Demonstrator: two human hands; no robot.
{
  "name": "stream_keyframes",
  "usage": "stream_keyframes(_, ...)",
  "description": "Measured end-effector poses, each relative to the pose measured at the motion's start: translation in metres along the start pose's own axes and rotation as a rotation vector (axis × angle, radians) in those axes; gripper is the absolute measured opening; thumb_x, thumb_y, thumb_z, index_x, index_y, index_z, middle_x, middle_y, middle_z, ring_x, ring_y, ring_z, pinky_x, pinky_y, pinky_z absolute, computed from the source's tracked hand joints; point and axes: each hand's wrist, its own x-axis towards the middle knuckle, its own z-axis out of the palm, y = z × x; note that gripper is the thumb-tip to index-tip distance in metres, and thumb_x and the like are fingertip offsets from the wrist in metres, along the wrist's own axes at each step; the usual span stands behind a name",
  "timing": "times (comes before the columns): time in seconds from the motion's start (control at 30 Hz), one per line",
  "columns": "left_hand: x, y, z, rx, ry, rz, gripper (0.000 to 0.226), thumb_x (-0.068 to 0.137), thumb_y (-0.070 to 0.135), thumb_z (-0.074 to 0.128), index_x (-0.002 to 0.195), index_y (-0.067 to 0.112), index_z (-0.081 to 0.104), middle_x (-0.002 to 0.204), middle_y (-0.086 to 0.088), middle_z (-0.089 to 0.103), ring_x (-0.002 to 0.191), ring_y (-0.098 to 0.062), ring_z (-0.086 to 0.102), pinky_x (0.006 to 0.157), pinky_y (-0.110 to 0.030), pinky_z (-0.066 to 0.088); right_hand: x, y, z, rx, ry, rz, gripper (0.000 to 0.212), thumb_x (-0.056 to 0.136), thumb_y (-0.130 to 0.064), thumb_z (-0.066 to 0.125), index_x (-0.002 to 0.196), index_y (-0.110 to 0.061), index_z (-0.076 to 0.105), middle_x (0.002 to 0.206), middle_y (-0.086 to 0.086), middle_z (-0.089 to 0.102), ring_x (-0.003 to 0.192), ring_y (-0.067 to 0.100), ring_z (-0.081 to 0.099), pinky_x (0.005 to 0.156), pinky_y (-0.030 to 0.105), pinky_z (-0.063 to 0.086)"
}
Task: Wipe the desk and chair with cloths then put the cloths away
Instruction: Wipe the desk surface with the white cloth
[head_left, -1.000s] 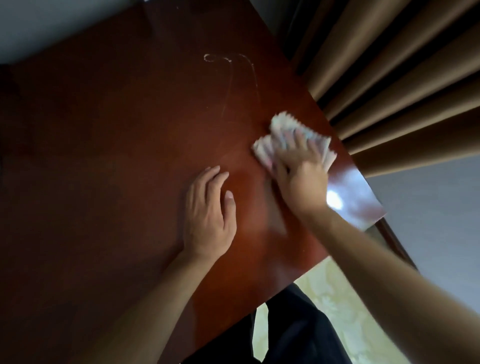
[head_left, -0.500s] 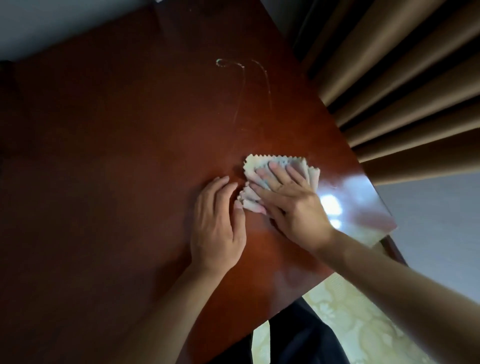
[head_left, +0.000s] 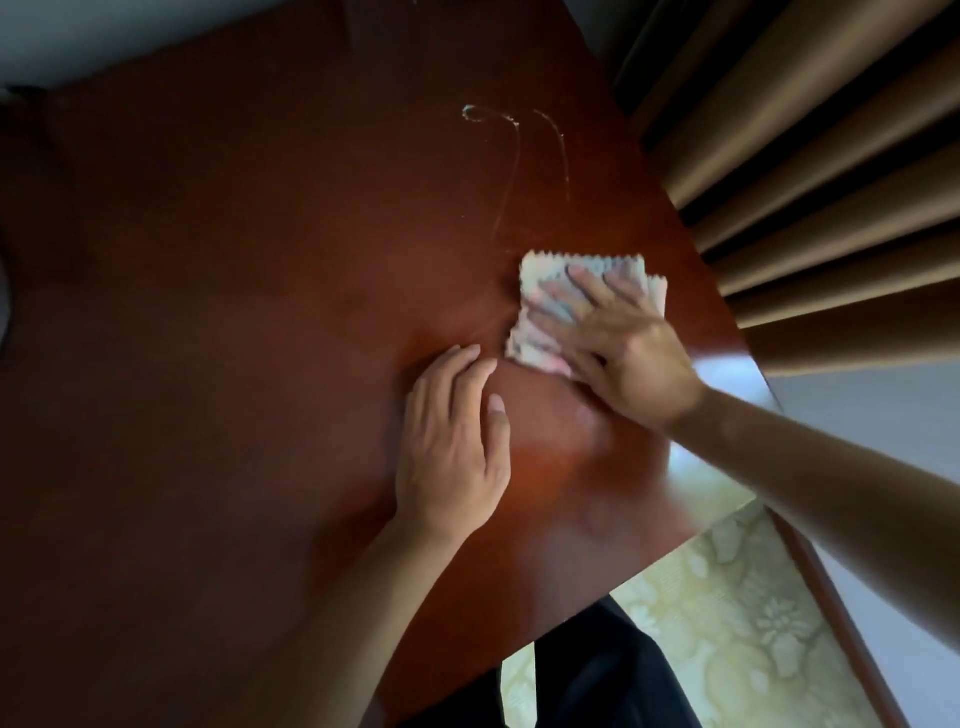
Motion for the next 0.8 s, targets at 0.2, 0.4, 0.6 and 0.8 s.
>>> stream_keyframes(0.2,-0.002,0.001,0.0,0.005,0.019,-0.013,0.028,0.096,0.013,0.052,0.119,0.003,0.065,0.128,-0.012,0.061,0.124,-0.027,0.055,0.105,-0.04,0.043,-0.019,-0.02,0.006,0.001,-0.015,0.042,0.041,0.099,-0.029,0.046,0.139,-0.022,0.056,0.149,0.006,0.047,0.144,0.032,0.034,0.116,0.054,0.026)
stream_keyframes(0.4,0.002,0.0,-0.001,0.031,0.006,0.007,0.027,0.094,0.009,0.054,0.117,0.002,0.065,0.126,-0.013,0.062,0.123,-0.028,0.055,0.108,-0.036,0.039,0.019,0.0,0.002,0.012,0.017,0.016,0.037,0.099,-0.022,0.048,0.134,-0.023,0.061,0.144,0.005,0.053,0.141,0.032,0.039,0.115,0.05,0.027)
stream_keyframes(0.6,0.0,0.003,0.0,0.06,0.02,-0.003,0.027,0.093,0.01,0.055,0.116,0.002,0.066,0.126,-0.012,0.062,0.122,-0.027,0.054,0.108,-0.035,0.038,-0.017,-0.02,0.009,0.039,0.003,0.048,0.04,0.096,-0.025,0.051,0.135,-0.022,0.06,0.145,0.005,0.051,0.142,0.03,0.037,0.117,0.05,0.025)
stream_keyframes(0.8,-0.001,0.003,-0.002,0.078,-0.014,-0.002,0.027,0.093,0.01,0.055,0.116,0.003,0.065,0.126,-0.012,0.062,0.124,-0.028,0.054,0.109,-0.038,0.039,0.034,0.005,0.0,0.024,0.056,0.134,0.038,0.096,-0.021,0.047,0.131,-0.024,0.062,0.141,0.006,0.056,0.14,0.032,0.04,0.115,0.051,0.027)
